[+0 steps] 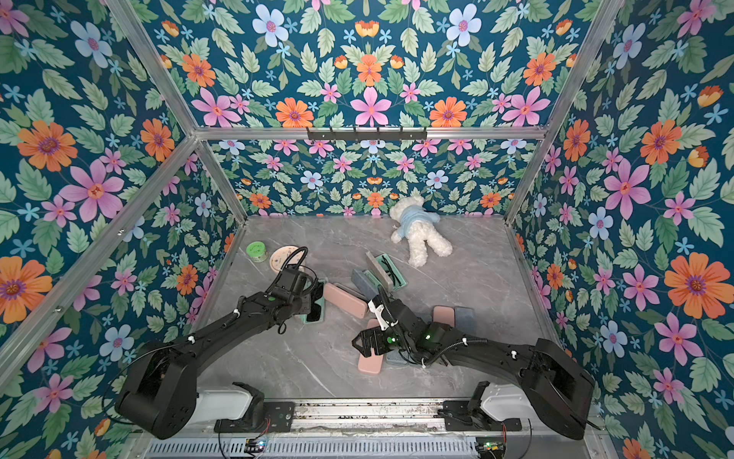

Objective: Close the glasses case
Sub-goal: Move the glasses case to the center of the board.

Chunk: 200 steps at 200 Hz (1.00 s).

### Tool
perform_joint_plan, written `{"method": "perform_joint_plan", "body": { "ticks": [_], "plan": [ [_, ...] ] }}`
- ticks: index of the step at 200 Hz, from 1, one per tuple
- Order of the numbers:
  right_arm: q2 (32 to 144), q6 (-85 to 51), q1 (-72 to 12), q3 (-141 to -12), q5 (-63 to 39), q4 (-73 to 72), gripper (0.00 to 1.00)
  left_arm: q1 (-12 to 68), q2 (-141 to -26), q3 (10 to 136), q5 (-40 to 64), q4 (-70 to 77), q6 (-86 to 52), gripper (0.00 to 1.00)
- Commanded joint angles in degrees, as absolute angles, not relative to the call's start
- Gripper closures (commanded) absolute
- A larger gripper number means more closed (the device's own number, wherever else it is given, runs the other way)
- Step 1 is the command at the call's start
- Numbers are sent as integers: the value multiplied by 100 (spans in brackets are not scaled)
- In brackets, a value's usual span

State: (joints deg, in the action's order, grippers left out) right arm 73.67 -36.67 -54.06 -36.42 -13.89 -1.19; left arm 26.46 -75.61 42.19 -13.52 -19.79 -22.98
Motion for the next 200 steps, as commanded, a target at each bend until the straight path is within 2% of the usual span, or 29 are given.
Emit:
{"method": "perform_joint_plan", "body": {
  "ticks": [1,35,89,135,200],
  "plan": [
    [7391,-3627,-5409,-3658,-1398,-193,4,2646,-7338,4125,-1214,-2080,-2457,82],
    [7417,-3617,-5413,-3643,-1432,-210,3,2654,-7022,3933,-1204,-2170,-2535,88],
    [7453,-3623,-5407,-3650,-1441,-246,3,2782,-6416,3636,-1144,-2273,-2742,88],
    [7456,-3647,-5409,-3654,-1439,-230,3,2925,-6272,3463,-1160,-2276,-2854,93],
    [7286,-3645,-5409,-3560,-1393,-185,3,3621,-6019,3357,-1465,-2488,-3334,93]
  ]
}}
